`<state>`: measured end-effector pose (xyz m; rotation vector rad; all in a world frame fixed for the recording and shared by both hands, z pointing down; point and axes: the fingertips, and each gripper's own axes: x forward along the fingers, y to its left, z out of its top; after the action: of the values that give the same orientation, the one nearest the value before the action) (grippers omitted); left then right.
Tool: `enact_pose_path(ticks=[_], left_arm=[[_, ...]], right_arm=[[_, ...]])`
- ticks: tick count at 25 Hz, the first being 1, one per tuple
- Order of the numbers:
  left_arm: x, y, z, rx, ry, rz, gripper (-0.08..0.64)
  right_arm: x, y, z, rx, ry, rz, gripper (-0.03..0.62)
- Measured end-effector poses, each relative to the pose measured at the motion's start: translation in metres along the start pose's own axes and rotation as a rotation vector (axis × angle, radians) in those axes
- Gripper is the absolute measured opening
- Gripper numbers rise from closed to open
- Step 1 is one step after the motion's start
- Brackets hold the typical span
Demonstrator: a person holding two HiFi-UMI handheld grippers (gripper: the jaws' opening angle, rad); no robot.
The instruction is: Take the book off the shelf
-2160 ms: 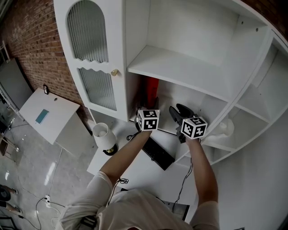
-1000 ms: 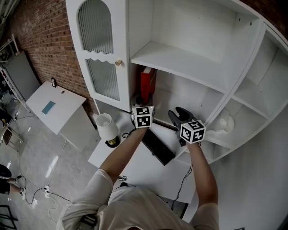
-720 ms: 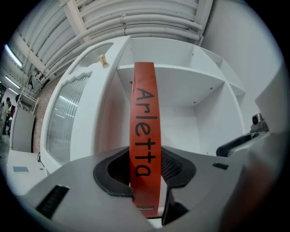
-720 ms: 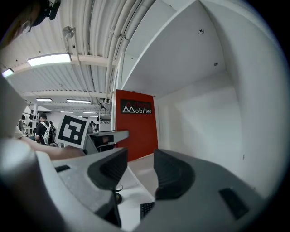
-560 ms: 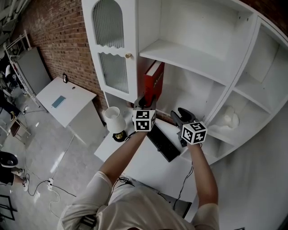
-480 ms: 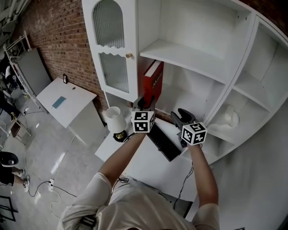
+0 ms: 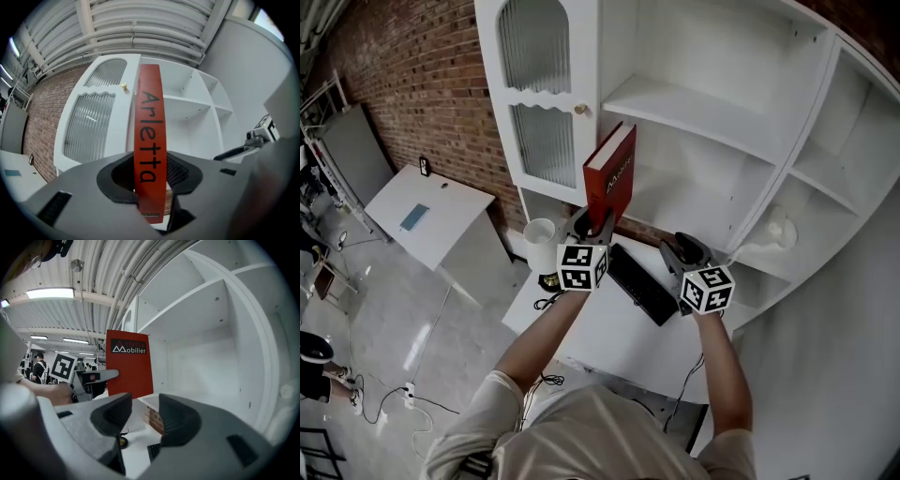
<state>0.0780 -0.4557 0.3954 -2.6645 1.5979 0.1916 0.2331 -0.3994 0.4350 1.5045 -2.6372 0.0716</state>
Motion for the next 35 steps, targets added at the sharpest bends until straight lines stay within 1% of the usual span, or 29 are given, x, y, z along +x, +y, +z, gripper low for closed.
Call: enact_pose_path(ticks=[4,6,8,11,14,16,18,22,27,35], left_arm=[[-0.021,0.013,0.001,0.005,0.003,-0.042,0.143],[-0.034,0.018,0.002,0.01,0.004,-0.066,0.143],[-0.049,0.021,0.002,0.018,0.004,-0.092,0.143],[-0.07,0.026,0.002,0.031,0.004,-0.128,0.144],[-0.091,0.031,-0.004,0.024,0.008,-0.156,0.143],[-0.105,0.034,-0.008,0.019,0.011,-0.172,0.143],[-0.119,0.035,-0.012,0.013,0.014,-0.186,0.143],[-0.142,0.037,-0.017,-0.007,0.02,-0.201,0.143],[-0.163,0.032,-0.026,-0.007,0.038,-0.201,0.144],[-0.194,0.012,-0.031,-0.038,0.053,-0.168,0.144]], right_arm=[[-0.006,0.017,0.0,0.006,-0.001,-0.061,0.177],[-0.013,0.026,-0.003,0.006,0.001,-0.098,0.156],[-0.021,0.036,-0.006,0.003,0.006,-0.134,0.154],[-0.037,0.051,-0.011,0.002,0.016,-0.205,0.143],[-0.056,0.065,-0.016,0.017,0.019,-0.277,0.104],[-0.069,0.076,-0.02,0.023,0.016,-0.311,0.06],[-0.082,0.089,-0.024,0.019,0.016,-0.335,0.042],[-0.102,0.106,-0.03,0.009,0.019,-0.366,0.041],[-0.128,0.112,-0.036,-0.007,0.017,-0.399,0.03],[-0.166,0.107,-0.043,-0.003,0.005,-0.384,0.005]])
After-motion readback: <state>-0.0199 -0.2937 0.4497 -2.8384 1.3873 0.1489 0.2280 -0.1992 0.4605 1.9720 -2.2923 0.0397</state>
